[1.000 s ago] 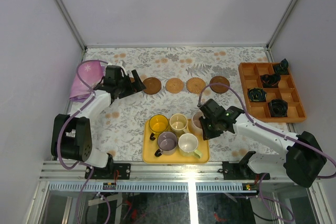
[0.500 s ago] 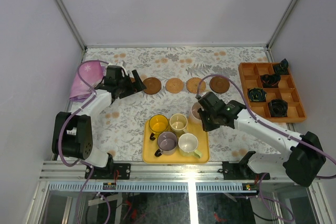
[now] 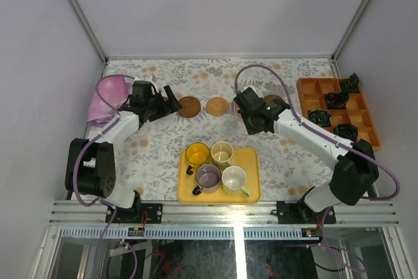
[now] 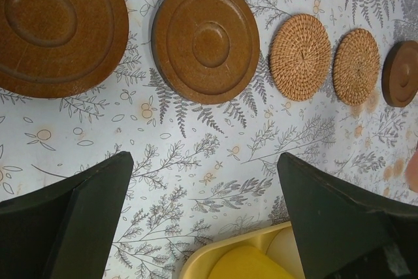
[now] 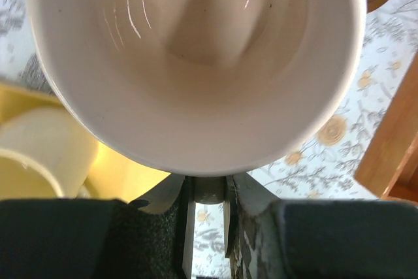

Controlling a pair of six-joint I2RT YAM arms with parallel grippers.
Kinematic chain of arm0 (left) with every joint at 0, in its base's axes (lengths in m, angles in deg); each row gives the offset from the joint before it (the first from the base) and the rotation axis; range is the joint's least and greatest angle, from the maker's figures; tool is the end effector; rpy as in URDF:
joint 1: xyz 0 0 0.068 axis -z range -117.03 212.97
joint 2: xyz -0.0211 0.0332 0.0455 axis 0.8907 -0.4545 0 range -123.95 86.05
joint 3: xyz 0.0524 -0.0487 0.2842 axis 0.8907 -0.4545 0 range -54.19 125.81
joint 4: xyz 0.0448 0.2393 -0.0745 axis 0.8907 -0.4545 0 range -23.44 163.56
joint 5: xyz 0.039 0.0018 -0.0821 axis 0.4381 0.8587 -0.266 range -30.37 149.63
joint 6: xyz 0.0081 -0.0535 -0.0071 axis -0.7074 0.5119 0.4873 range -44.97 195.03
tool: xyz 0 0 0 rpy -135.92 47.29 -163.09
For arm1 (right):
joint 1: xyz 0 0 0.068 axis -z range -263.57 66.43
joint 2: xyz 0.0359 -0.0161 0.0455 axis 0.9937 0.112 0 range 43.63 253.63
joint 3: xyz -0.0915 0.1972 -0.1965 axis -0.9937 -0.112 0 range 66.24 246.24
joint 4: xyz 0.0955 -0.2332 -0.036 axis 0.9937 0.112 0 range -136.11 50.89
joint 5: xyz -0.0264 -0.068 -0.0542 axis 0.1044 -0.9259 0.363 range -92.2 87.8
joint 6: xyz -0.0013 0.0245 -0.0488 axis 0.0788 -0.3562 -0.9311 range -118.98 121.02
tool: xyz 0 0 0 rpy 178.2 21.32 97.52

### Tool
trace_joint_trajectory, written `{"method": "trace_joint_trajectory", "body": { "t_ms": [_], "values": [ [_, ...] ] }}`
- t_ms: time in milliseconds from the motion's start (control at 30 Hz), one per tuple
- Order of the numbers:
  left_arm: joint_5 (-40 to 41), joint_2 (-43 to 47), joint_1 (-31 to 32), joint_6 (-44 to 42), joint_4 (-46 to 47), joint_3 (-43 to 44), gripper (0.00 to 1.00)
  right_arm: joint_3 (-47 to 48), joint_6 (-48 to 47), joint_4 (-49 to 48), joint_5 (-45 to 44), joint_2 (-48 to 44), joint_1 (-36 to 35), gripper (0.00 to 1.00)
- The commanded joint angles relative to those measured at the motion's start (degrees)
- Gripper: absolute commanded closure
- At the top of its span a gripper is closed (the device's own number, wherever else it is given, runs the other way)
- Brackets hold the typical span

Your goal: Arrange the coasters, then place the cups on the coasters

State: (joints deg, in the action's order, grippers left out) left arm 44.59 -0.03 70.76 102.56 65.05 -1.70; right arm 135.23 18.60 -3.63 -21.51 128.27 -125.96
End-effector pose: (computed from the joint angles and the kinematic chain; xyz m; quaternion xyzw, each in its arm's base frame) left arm 0.3087 -0.0518 0.2429 -0.1029 0.9017 -0.2362 0.3471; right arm 0.2266 0.1905 0.2986 -0.1586 0.9357 -0.0044 0.3151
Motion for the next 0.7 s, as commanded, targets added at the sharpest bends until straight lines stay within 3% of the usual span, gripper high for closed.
{"method": "trace_joint_trajectory", "body": {
  "t_ms": [0,667],
  "values": [
    [0.15,-0.21,0.19,1.24,4.81,1.47,0.07,7.25,-4.14,-5.24,-4.59,2.03,7.09,1.00],
    [2.33,-2.36,0.16,2.53,5.31,4.29,0.07,16.39,-7.72,-10.83,3.15,18.67,28.24,1.00]
  ]
}}
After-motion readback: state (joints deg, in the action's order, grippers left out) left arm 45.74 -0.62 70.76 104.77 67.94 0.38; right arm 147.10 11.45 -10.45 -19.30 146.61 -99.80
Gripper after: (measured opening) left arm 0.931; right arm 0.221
